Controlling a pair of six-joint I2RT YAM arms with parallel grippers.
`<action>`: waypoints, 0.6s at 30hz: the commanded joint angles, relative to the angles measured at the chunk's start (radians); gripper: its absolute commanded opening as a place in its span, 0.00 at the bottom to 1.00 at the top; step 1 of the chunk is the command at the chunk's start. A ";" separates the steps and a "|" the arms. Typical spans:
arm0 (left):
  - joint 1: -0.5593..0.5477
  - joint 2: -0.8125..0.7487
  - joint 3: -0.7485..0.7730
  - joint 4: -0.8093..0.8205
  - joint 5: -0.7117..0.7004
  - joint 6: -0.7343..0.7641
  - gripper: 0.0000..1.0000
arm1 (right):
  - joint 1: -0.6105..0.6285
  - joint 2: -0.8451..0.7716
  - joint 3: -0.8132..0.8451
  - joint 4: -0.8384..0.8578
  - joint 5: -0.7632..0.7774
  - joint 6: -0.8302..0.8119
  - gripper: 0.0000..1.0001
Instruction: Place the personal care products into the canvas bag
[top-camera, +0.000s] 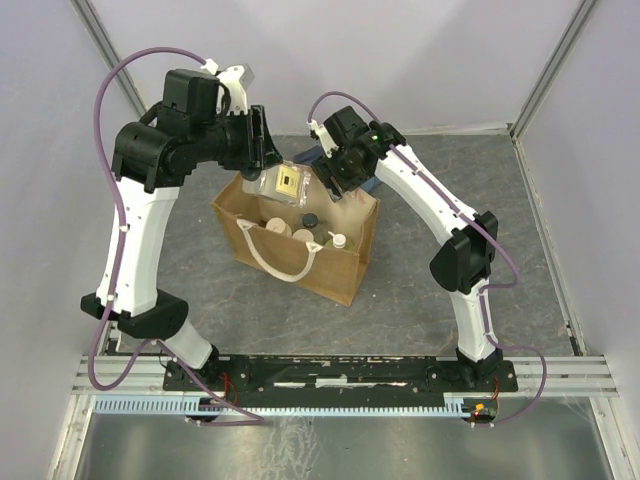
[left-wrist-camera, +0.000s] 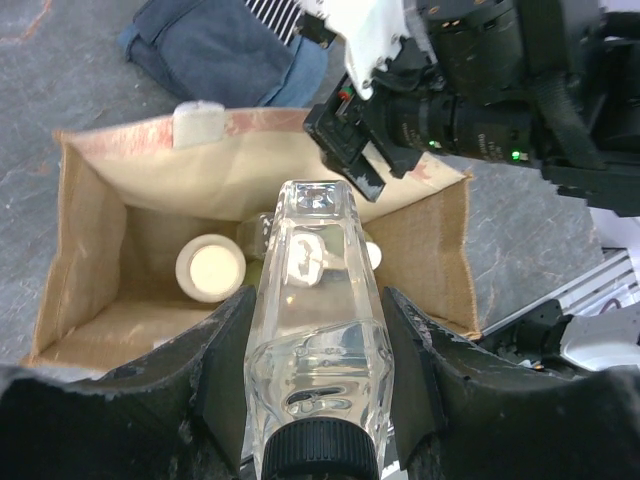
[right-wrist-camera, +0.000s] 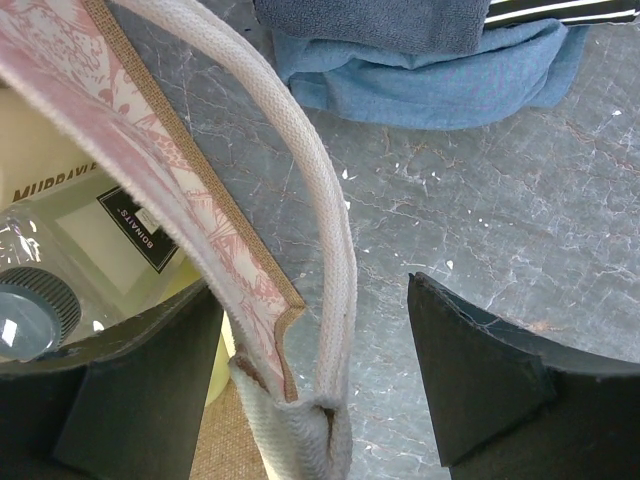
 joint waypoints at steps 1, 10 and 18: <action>0.010 -0.056 0.071 0.189 0.087 -0.023 0.03 | -0.013 0.007 0.018 0.011 -0.007 -0.012 0.81; 0.018 -0.057 -0.009 0.141 0.003 0.013 0.03 | -0.016 -0.001 0.012 0.014 -0.022 -0.009 0.81; 0.033 0.009 -0.017 -0.004 -0.154 0.066 0.03 | -0.020 -0.017 0.000 0.016 -0.016 -0.011 0.81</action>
